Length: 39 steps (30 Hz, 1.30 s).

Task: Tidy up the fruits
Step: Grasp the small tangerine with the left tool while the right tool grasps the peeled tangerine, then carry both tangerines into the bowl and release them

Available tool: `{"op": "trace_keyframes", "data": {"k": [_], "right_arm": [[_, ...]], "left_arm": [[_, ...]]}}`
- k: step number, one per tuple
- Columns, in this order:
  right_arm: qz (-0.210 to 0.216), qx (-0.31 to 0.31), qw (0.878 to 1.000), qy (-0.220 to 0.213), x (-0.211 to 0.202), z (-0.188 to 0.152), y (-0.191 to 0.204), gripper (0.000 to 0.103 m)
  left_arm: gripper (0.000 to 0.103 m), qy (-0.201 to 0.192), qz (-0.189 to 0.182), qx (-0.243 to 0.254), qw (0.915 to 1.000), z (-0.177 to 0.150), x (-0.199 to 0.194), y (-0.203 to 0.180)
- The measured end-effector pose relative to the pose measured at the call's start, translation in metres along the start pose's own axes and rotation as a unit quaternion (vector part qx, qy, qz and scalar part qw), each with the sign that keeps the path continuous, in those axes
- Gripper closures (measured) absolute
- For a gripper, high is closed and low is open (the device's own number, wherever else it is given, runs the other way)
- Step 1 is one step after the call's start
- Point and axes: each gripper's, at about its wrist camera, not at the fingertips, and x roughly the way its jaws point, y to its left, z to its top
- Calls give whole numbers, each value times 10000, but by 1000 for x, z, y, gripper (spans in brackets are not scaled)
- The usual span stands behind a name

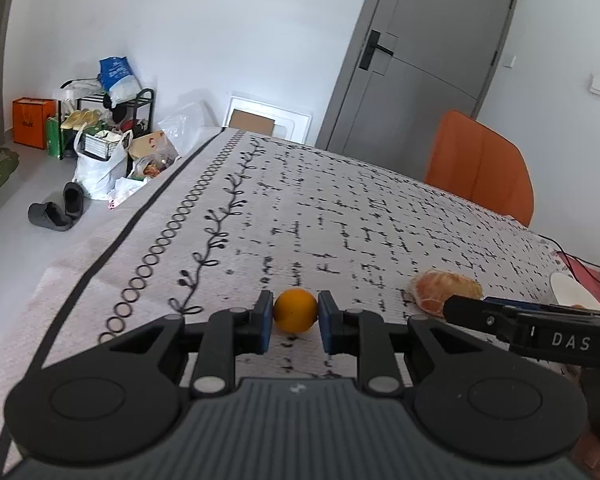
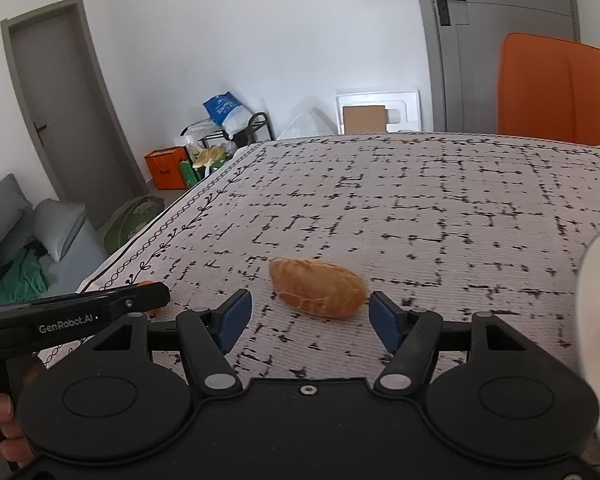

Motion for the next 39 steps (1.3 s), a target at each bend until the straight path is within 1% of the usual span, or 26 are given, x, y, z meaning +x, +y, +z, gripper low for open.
{"op": "trace_keyframes", "data": {"k": [1,4,9,10,12,13,14,24,25,26,27,28,33,39], "right_arm": [[-9,-20,10000,18,2,0,2,36],[-103,-84,9999,18,7,1,5,36],[-135,-89,9998,77,16,5,6,37],[-135,-101,9998,88,17,5,7,36],[-207,-180,9996,98,19,5,10,30],[-264,-217,9994,98,20,4,12,25],[-299,-249,9992,82,20,4,12,22],[-374,-334,9987,117,29,8,13,18],[-368,-351,9986,112,30,8,14,18],[-336,-367,9987,97,30,8,15,22],[-275,-392,9988,100,30,7,15,29],[-275,-399,9988,112,30,7,16,39],[-260,-335,9991,63,19,7,13,40],[-375,-218,9989,-153,-5,6,3,40]], "left_arm": [[81,-6,13,-37,10000,0,-1,3],[80,-35,65,-92,9999,-1,-5,10],[81,-35,107,-215,9997,-1,-6,20],[81,-38,106,-226,9997,0,-6,21],[81,-40,100,-230,9997,0,-7,22],[81,-39,100,-229,9997,0,-7,22],[81,-39,96,-227,9997,0,-7,22],[81,-37,103,-229,9997,0,-7,23],[80,-33,106,-223,9997,0,-7,23],[80,-38,104,-220,9997,0,-7,23],[81,-45,108,-203,9997,0,-8,23],[80,-54,110,-186,9998,1,-8,22],[81,-104,72,-132,9998,2,-11,15],[81,-76,-51,1,10000,1,-11,-2]]}}
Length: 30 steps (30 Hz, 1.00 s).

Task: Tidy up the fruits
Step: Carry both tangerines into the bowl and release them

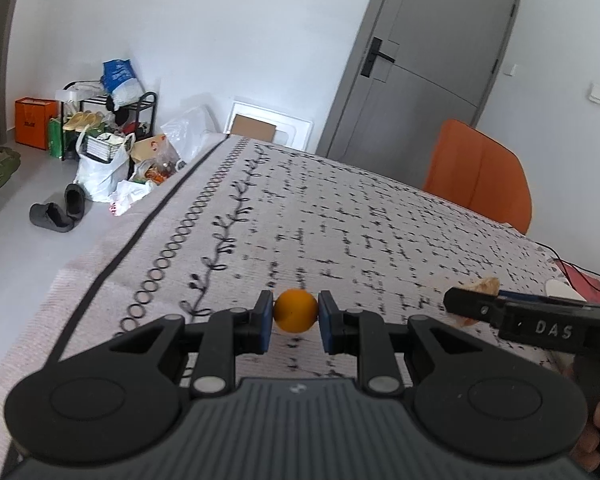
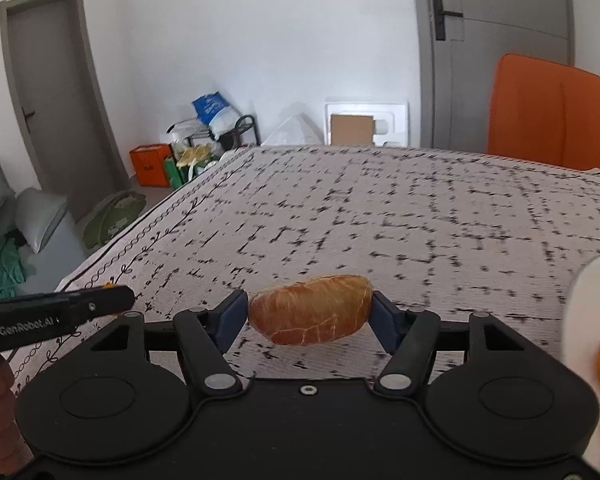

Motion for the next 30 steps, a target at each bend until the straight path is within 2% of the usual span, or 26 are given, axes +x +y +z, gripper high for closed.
{"op": "trace_keyframes", "data": {"k": [17,30], "right_arm": [[-587,528,9951,-596,-59,-4,-67,40],[-981,951,9876,-768,-82,-18,-127,40]], "left_arm": [[81,55,-478,572,9972,3,7,-70],[81,71,-767,1030,9917,4,22,-130]]}}
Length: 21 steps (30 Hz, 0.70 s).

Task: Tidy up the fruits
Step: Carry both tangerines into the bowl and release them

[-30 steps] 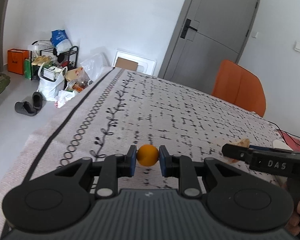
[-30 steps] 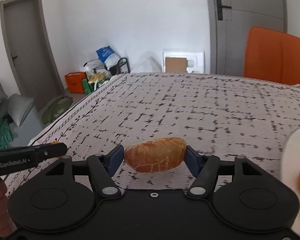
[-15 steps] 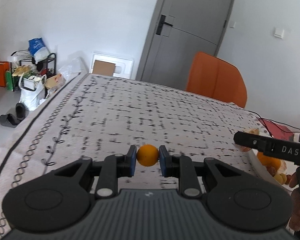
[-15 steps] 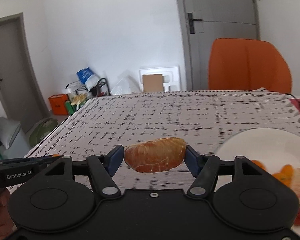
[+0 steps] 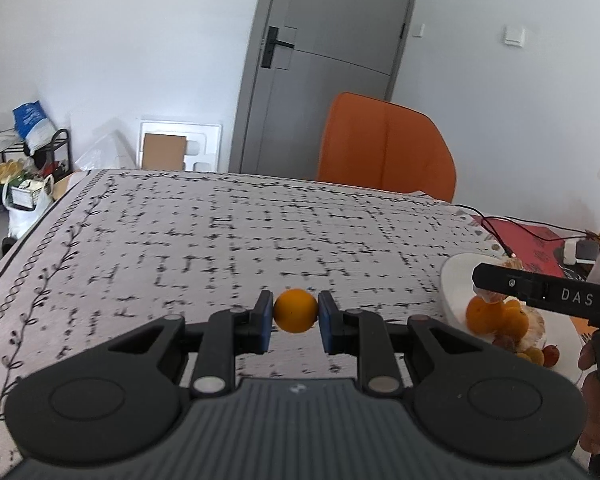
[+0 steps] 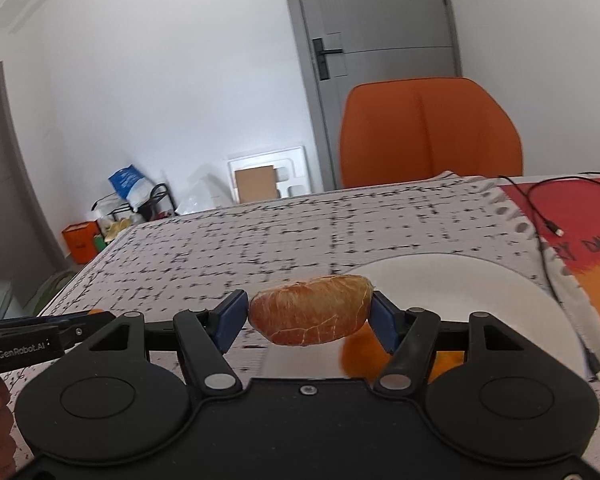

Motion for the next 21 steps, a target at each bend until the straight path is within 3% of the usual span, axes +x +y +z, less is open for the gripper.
{"op": "trace_keyframes", "data": {"k": [12,17,21], "right_arm": [[-234,254,9994,-94,0,2,-41,40],[-283,256,9989,-267,-3,1,-49,21],[-309,470,9980,-294,-14,-2,-64,21]], "left_arm": [[80,95,-102,287,9995,5,16,-33],[81,121,-166,383,9991,6,21,-45],[80,135,-233,475,9985,7,25,-56]]}}
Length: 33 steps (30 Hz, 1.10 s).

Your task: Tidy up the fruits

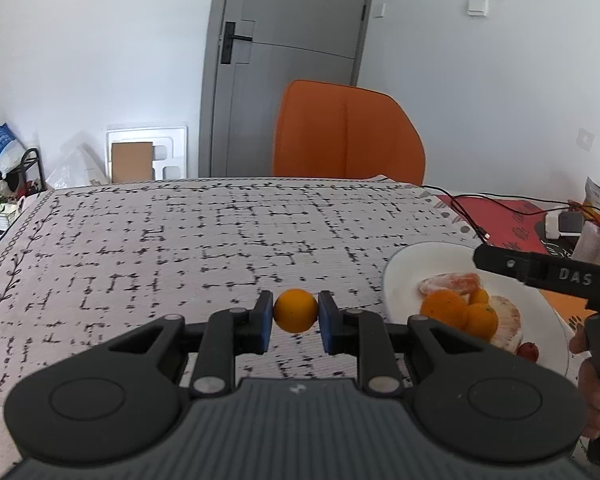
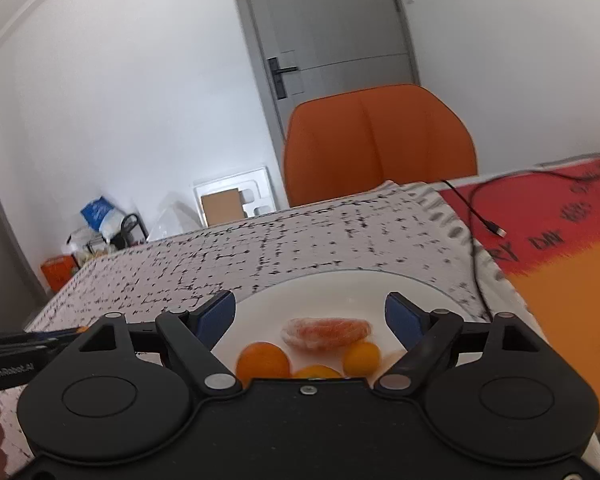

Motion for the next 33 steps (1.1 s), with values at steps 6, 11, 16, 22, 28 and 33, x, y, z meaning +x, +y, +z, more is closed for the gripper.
{"op": "trace_keyframes", "data": {"k": [6,11,16,22,28,33], "right_arm": [[-164,163,9997,-79,-19,-4,-25,19],[-242,231,9994,-67,-30,-11,-37,19],[-295,245,9992,-68,-39,-15,-41,19],[-370,333,9987,-77,-47,-19,-47,19],[-384,335,9987,-89,-53,-23,-46,18],[-357,406,9985,-74,-55,-26,-46,18]], "left_arm": [[80,8,-165,135,9998,2,6,-16],[80,21,-301,221,9993,3,12,-29],[80,33,-458,313,9985,3,14,-42],[80,44,-645,405,9971,4,15,-56],[78,112,-675,448,9966,1,13,-62],[74,95,-658,489,9966,2,4,-63]]}}
